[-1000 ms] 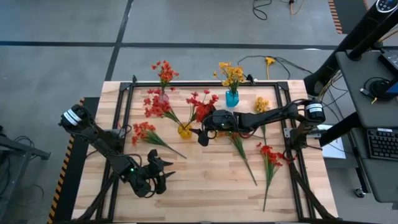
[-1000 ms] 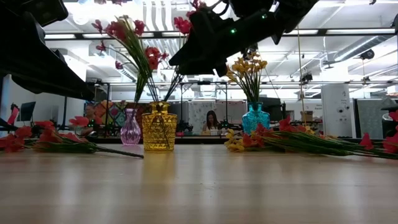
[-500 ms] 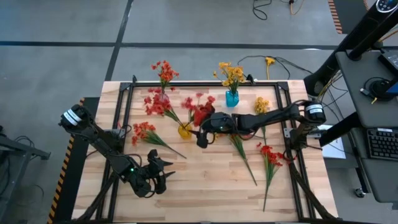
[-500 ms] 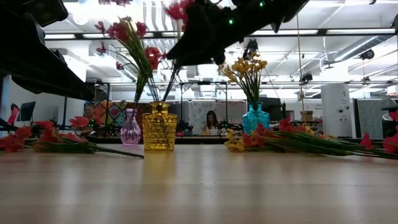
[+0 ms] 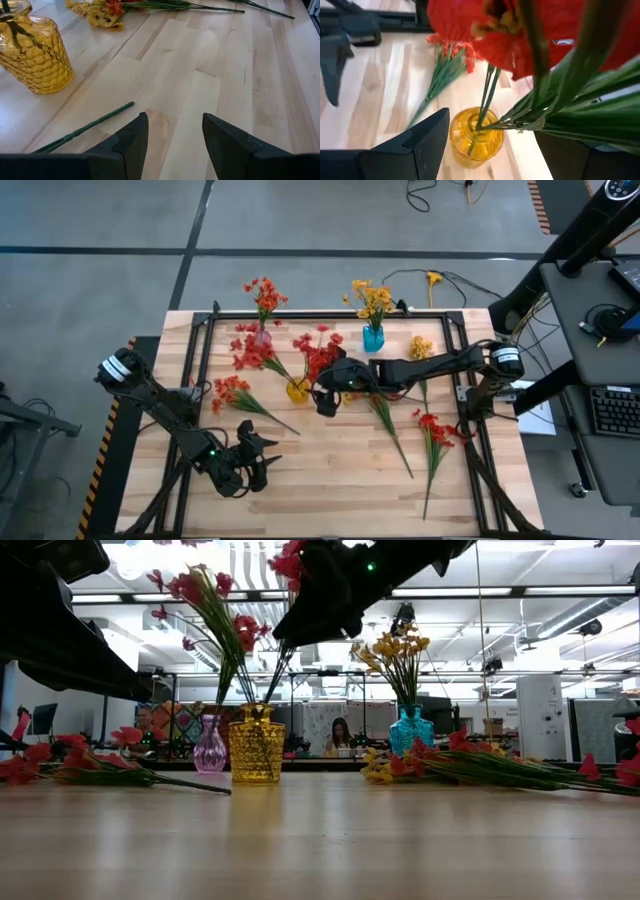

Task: Sort flowers into vase by color
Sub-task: Put left red flower into the yellow vase

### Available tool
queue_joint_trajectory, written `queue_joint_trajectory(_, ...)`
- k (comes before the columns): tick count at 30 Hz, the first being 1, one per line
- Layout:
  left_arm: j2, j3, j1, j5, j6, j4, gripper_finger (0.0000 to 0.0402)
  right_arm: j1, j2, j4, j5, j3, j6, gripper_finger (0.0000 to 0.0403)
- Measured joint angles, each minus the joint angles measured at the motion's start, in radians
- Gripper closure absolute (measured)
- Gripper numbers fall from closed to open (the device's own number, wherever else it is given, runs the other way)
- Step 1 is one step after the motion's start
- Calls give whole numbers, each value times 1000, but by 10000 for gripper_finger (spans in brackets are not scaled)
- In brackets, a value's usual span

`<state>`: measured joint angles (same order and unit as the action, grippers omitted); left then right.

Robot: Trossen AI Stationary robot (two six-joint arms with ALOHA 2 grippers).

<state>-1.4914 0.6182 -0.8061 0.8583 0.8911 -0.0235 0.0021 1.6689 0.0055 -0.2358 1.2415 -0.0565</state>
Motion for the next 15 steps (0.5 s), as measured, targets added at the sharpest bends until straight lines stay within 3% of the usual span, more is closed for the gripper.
queue_joint_trajectory(15,0,0,1,9,1,0,232,0,2,-32,108,52,-277,129)
